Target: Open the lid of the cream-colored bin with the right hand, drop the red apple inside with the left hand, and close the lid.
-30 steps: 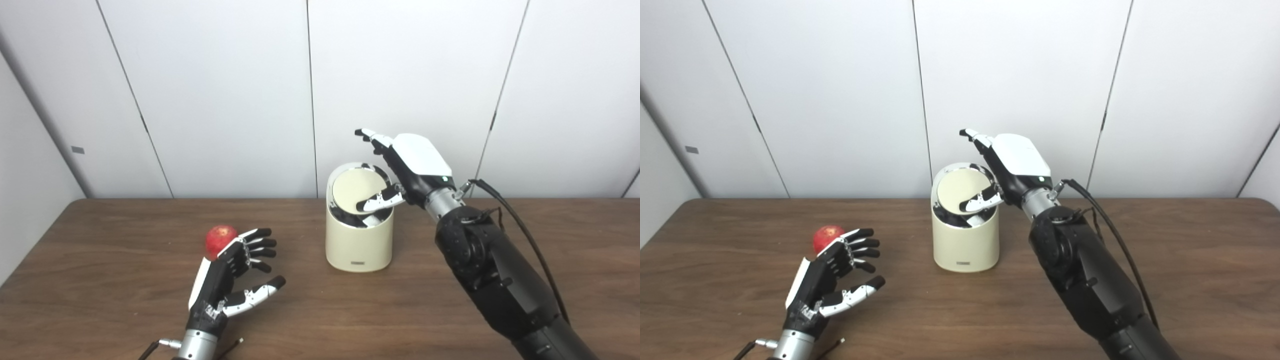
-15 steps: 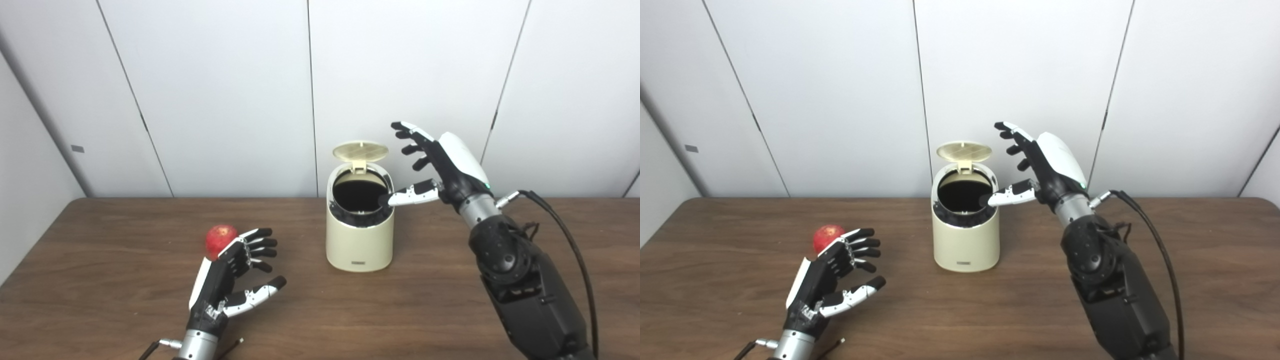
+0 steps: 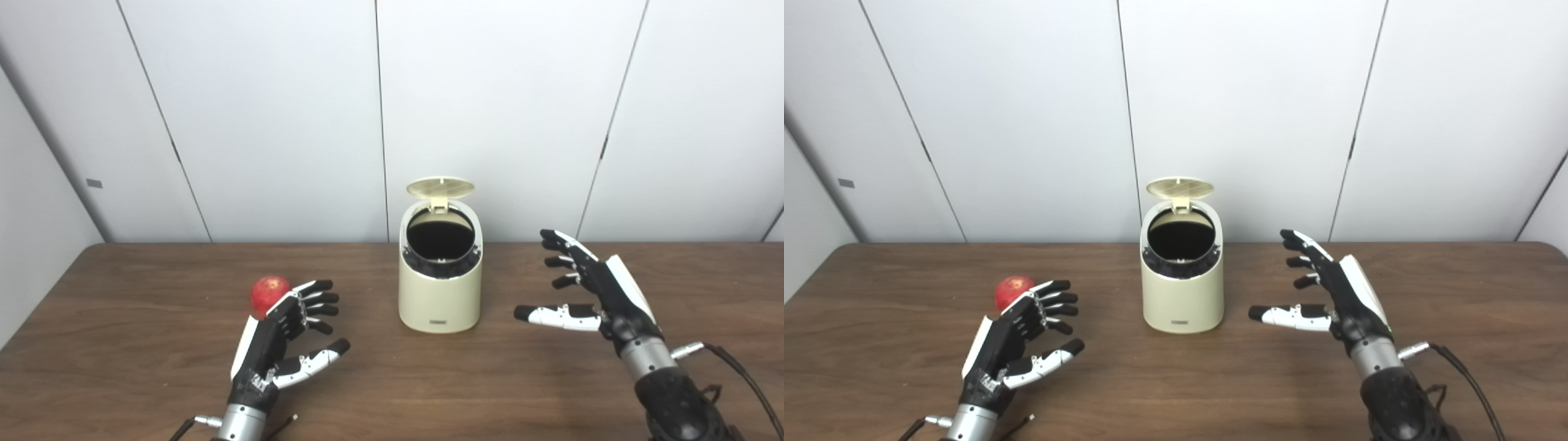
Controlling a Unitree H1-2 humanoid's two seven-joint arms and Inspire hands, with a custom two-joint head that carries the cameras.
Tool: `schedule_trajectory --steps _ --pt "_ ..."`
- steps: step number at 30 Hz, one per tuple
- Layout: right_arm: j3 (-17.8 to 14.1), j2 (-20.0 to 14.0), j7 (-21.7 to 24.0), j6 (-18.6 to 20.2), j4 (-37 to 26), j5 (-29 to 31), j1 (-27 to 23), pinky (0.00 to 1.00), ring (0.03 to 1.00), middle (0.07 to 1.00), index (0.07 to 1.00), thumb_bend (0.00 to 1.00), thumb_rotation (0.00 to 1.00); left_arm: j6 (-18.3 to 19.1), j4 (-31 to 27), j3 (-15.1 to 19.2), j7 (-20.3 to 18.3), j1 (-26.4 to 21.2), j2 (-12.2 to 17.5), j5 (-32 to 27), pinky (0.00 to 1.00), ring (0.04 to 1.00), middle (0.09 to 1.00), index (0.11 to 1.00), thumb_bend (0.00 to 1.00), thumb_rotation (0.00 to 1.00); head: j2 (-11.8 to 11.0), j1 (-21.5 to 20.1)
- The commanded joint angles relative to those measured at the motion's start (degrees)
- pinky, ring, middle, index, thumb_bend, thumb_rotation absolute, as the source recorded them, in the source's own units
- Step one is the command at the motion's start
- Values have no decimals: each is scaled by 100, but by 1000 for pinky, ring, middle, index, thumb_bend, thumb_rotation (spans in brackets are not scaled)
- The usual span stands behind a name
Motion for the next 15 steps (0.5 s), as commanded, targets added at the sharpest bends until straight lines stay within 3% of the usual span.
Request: schedule_trajectory --steps 1,4,9,13,15 --pt "-78 -68 -118 -494 -214 191 -28 655 799 872 881 777 250 -64 53 -18 34 95 -57 -44 549 683 729 793 628 0 -1 2" --pt "-64 -83 -163 -744 -132 237 107 670 803 873 882 783 232 -69 22 -5 91 79 -55 43 548 679 729 788 635 0 8 41" --pt "-87 -73 -157 -836 -158 277 307 648 789 880 889 788 216 -263 -315 75 503 69 -58 771 543 658 708 762 659 0 12 328" --pt "-147 -106 -83 -841 -132 458 403 651 807 893 894 767 170 -397 -694 291 1164 34 -221 1598 568 696 735 747 654 41 -13 732" --pt "-175 -137 -60 -857 -98 519 422 664 817 900 898 753 140 -389 -818 482 1636 -53 -306 2159 593 729 763 762 678 107 -36 945"
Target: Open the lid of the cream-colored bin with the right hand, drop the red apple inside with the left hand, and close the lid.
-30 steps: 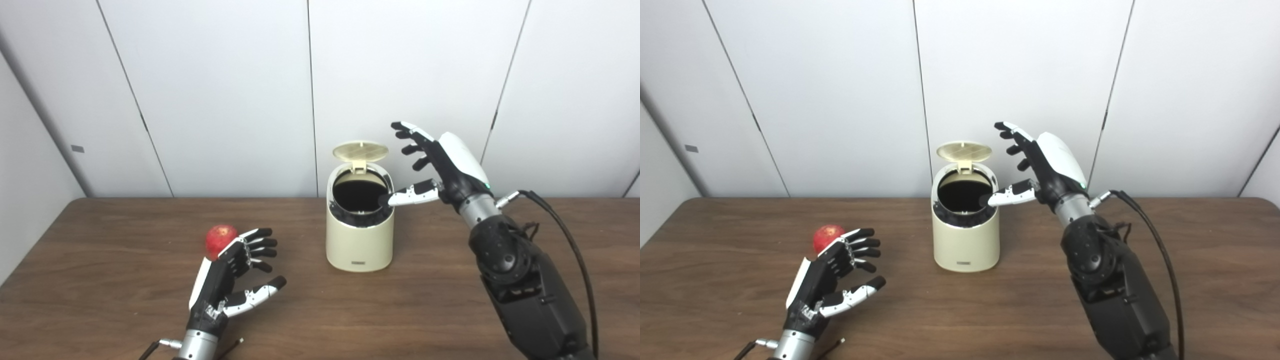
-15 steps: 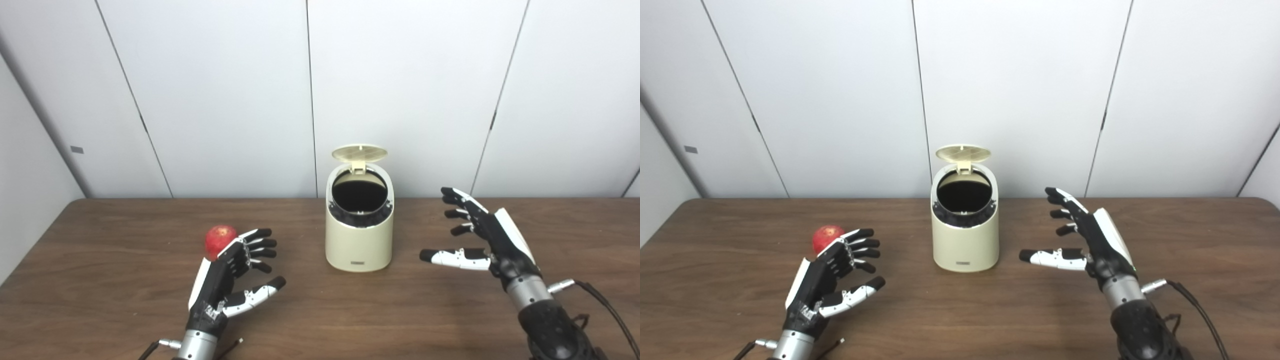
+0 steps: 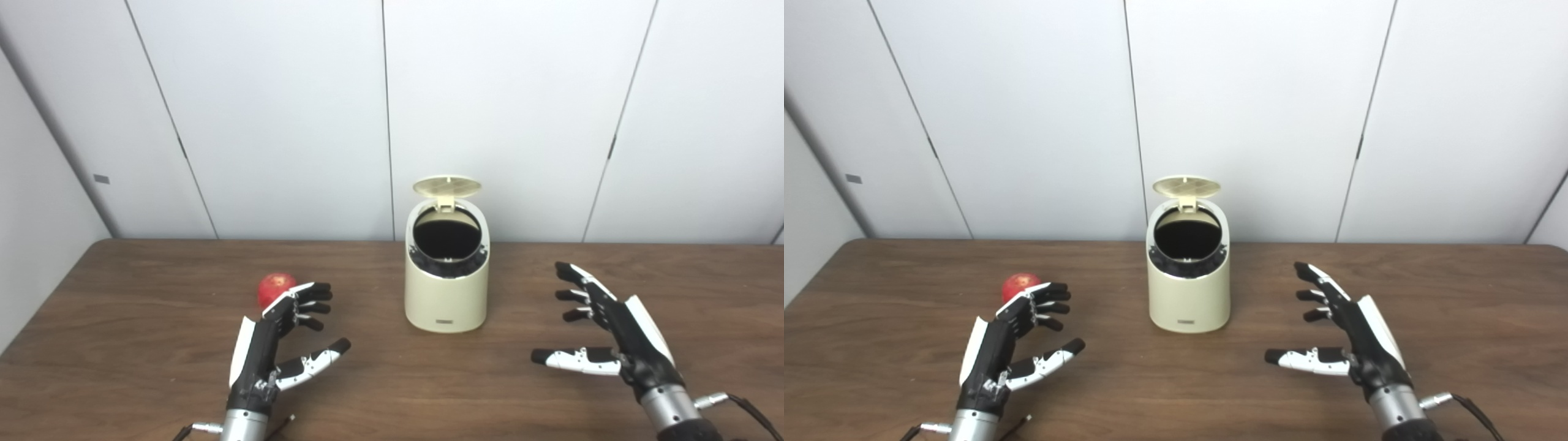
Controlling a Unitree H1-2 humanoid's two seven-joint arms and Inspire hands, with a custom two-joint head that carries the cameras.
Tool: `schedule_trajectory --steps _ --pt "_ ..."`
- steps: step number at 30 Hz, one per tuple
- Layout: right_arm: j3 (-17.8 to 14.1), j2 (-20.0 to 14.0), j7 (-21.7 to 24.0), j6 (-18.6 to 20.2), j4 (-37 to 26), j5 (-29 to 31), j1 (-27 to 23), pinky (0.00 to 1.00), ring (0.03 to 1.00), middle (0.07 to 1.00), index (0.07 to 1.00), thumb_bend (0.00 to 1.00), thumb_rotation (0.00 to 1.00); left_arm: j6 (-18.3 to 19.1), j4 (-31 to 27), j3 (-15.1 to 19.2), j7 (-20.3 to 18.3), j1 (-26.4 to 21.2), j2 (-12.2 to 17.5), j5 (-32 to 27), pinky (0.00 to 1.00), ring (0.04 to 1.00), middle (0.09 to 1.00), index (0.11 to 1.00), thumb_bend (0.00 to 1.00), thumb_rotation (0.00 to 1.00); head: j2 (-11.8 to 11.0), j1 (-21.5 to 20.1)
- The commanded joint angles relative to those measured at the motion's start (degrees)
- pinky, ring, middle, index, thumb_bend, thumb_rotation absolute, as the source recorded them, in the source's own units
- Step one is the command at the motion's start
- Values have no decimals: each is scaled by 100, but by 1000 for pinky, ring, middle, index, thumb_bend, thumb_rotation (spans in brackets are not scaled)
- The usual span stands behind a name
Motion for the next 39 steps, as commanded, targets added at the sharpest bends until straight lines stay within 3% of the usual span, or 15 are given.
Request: schedule_trajectory --steps 1,4,7,10,13,16,21,26,29,32,39 --pt "-85 -118 -18 -233 -128 142 -147 673 821 903 899 748 133 -157 -315 225 672 -321 -36 617 593 740 775 768 695 128 -12 124" --pt "-116 -138 -7 -210 -125 218 -123 712 831 911 904 739 84 4 -292 462 1305 -495 -96 1219 571 752 801 787 716 134 -40 267" --pt "-132 -158 16 -152 -159 291 -97 737 847 919 910 731 36 146 -94 647 1695 -687 2 1455 656 816 860 843 712 136 -46 314" --pt "-119 -189 32 -94 -198 283 -94 747 846 918 910 732 22 349 35 732 1904 -808 137 1579 805 890 909 883 727 148 -43 320" --pt "-107 -205 84 4 -277 294 -116 741 845 914 906 726 26 650 145 759 1893 -902 336 1612 885 910 925 900 752 147 -33 330" --pt "-107 -211 140 85 -338 323 -138 737 846 914 912 721 12 1111 202 711 1736 -975 488 1602 884 924 925 918 807 202 -18 314" --pt "-116 -205 181 139 -432 375 -168 731 840 905 913 736 12 1942 143 473 1035 -1041 830 1404 903 989 960 963 890 286 7 295" --pt "-124 -247 232 156 -483 383 -174 719 836 903 911 738 20 2440 80 120 240 -1072 1321 1289 830 935 895 931 972 314 30 294" --pt "-114 -261 222 161 -494 331 -167 708 832 900 908 741 43 2575 70 -37 -15 -1074 1523 1279 795 916 880 921 999 329 30 294" --pt "-104 -253 230 238 -557 315 -150 719 838 903 910 740 37 2614 116 -144 -210 -1074 1683 1258 776 928 924 931 1000 352 52 283" --pt "-108 -234 223 317 -634 331 -139 714 824 907 908 739 11 2708 275 -277 -248 -1144 1814 1368 763 892 896 942 1000 380 52 283"
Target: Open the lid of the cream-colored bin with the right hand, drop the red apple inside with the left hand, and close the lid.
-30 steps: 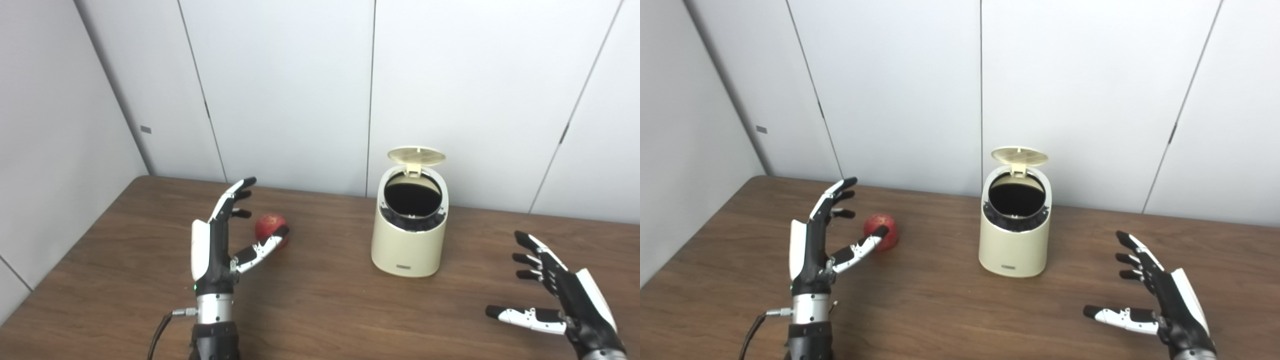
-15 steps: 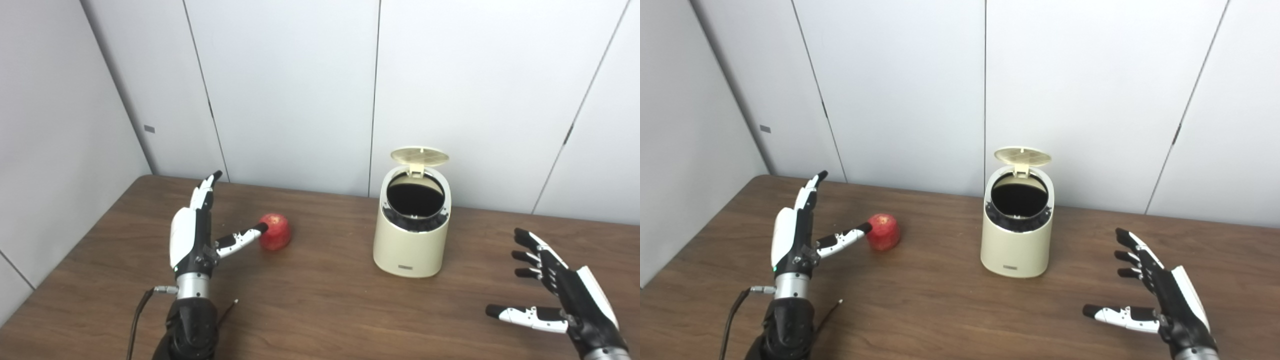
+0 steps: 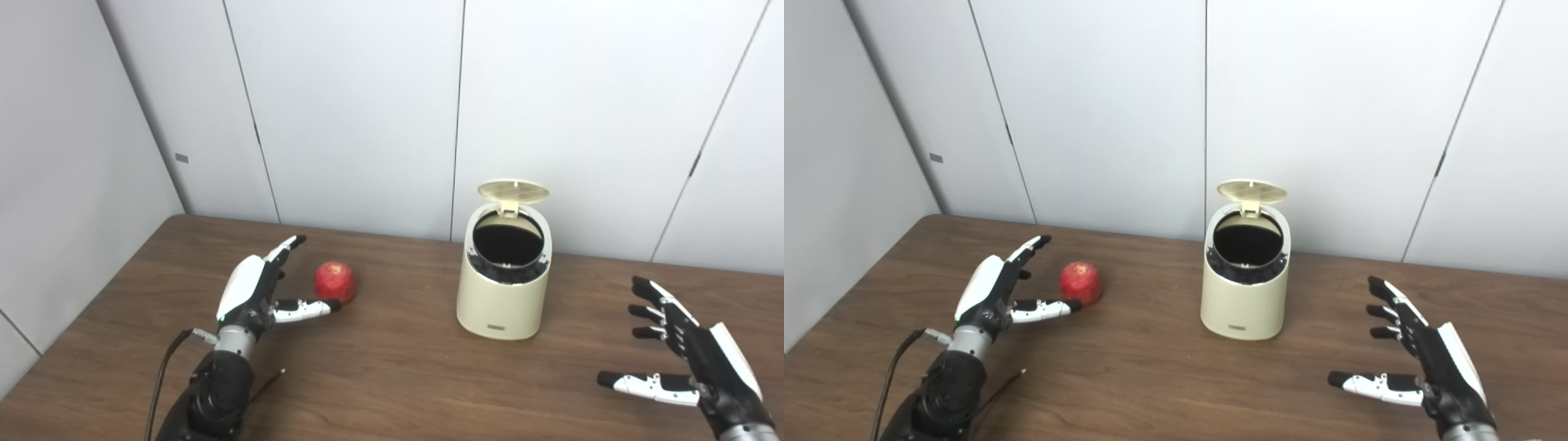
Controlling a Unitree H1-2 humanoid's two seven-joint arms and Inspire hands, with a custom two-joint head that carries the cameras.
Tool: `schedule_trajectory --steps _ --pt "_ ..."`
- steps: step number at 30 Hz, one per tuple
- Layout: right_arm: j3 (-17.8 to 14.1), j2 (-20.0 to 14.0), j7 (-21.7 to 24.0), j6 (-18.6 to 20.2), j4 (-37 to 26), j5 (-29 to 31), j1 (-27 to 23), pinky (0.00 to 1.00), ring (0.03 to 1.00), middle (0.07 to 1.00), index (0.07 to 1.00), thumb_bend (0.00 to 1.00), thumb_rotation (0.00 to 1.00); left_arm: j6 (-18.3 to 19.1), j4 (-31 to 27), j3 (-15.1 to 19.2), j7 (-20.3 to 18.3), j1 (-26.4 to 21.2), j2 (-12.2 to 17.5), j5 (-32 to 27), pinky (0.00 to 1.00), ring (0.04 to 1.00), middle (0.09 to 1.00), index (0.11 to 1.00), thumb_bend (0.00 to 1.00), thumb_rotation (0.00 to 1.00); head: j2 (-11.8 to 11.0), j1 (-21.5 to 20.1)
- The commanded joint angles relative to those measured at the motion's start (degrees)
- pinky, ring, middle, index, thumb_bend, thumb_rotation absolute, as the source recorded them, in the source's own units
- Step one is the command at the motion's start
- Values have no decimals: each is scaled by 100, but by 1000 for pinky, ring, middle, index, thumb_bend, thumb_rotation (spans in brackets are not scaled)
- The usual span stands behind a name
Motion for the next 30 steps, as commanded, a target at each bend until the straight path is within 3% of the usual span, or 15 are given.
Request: schedule_trajectory --steps 1,6,14,22,25,28,29,30 --pt "-38 -58 -19 -12 -244 20 -152 717 829 905 907 741 15 -27 19 -45 88 -296 219 130 761 885 886 942 1000 389 8 2" --pt "-15 -82 -14 8 -305 -55 -117 708 836 906 907 734 32 7 252 -237 204 -358 252 406 723 848 849 922 1000 354 16 -37" --pt "-49 -65 -6 129 -496 -31 -15 696 818 907 899 722 6 -151 1113 -759 779 -645 353 1139 611 814 838 892 975 352 19 -94" --pt "-47 -80 -14 127 -598 -56 78 661 795 891 894 708 45 -274 1736 -978 1158 -909 304 1223 605 801 821 869 938 309 46 -127" --pt "-39 -73 -6 171 -639 -72 100 652 796 893 894 701 41 -475 1842 -954 1331 -938 256 1074 575 753 753 822 905 252 52 -130" --pt "-18 -73 0 230 -669 -127 114 646 802 895 895 698 55 -776 1926 -880 1494 -945 162 813 479 619 597 703 863 128 58 -121" --pt "-9 -77 1 243 -675 -152 117 640 801 892 894 698 64 -870 1960 -887 1558 -947 147 779 454 578 532 652 681 52 73 -132" --pt "-5 -79 4 250 -678 -162 121 640 801 890 894 696 70 -928 1986 -898 1608 -950 135 765 430 547 494 597 602 26 73 -132"
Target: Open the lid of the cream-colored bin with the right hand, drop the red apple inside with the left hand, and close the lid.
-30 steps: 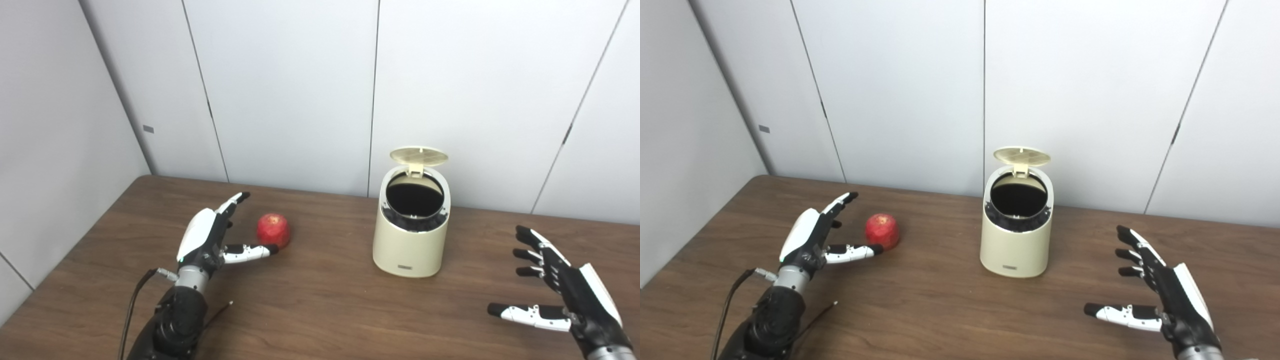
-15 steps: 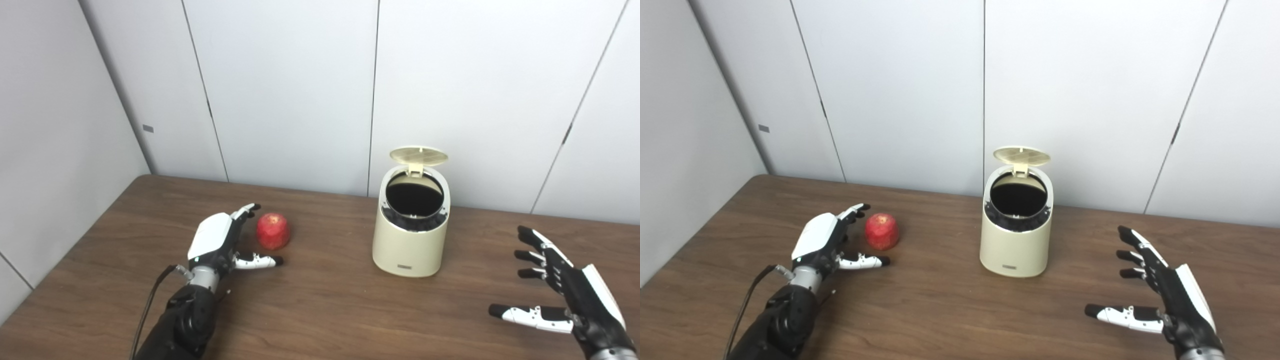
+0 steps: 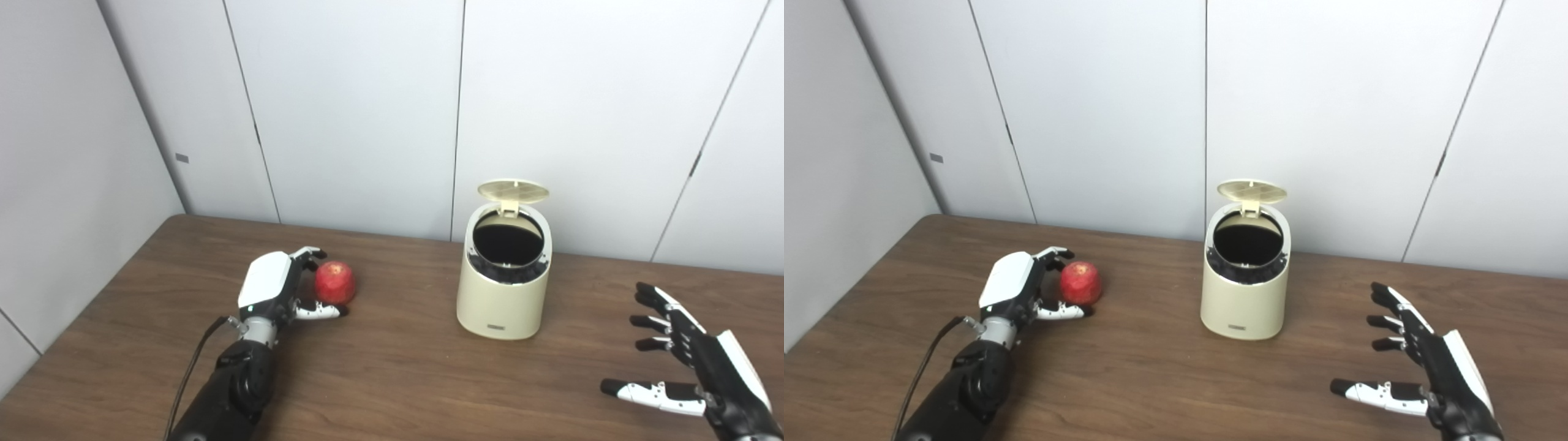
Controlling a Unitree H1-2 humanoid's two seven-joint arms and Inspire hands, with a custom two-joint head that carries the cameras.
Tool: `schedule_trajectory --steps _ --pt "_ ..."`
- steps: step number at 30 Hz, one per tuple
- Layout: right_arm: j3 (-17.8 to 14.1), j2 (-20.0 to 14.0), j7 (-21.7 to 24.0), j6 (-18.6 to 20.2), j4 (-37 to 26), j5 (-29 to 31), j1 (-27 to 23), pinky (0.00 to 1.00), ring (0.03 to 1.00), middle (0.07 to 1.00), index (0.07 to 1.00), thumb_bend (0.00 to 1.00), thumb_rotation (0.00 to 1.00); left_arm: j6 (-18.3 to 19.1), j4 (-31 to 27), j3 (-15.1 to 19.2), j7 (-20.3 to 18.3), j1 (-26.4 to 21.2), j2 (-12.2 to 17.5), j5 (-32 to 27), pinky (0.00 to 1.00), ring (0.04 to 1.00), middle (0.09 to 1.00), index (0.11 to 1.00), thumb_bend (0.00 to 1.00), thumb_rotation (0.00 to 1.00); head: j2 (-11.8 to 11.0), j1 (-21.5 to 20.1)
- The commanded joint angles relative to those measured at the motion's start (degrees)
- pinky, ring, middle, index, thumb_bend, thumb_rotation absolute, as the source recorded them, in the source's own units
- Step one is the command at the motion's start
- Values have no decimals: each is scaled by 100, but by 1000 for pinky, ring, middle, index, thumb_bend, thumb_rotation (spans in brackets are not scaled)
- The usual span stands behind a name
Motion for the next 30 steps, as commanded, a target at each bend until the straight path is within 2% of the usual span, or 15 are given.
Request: schedule_trajectory --steps 1,5,14,20,24,30 --pt "-14 -79 2 -30 -241 -17 -100 639 804 891 895 695 71 -275 20 -39 166 -180 -29 -64 410 523 473 565 563 13 2 8" --pt "-20 -75 -3 -26 -253 -15 -103 625 802 895 893 690 66 -508 95 -104 323 -167 -58 -92 326 446 454 502 526 0 16 17" --pt "-2 -56 -16 -2 -249 -36 -121 625 797 889 890 685 54 -555 -46 -126 296 -111 -46 -94 354 466 462 497 525 0 11 27" --pt "34 -3 -50 2 -241 -72 -89 624 792 890 889 678 49 -679 -99 -119 482 -61 -57 -26 350 465 462 496 526 0 -20 -81" --pt "43 3 -96 -131 -157 -99 -78 614 782 882 883 685 62 -959 -214 -69 884 -16 -124 49 320 441 450 502 525 0 -70 -231" --pt "38 58 -165 -277 -5 -107 -75 608 778 884 878 690 78 -1020 -793 85 953 -38 -225 0 290 425 445 504 524 0 -153 -467"
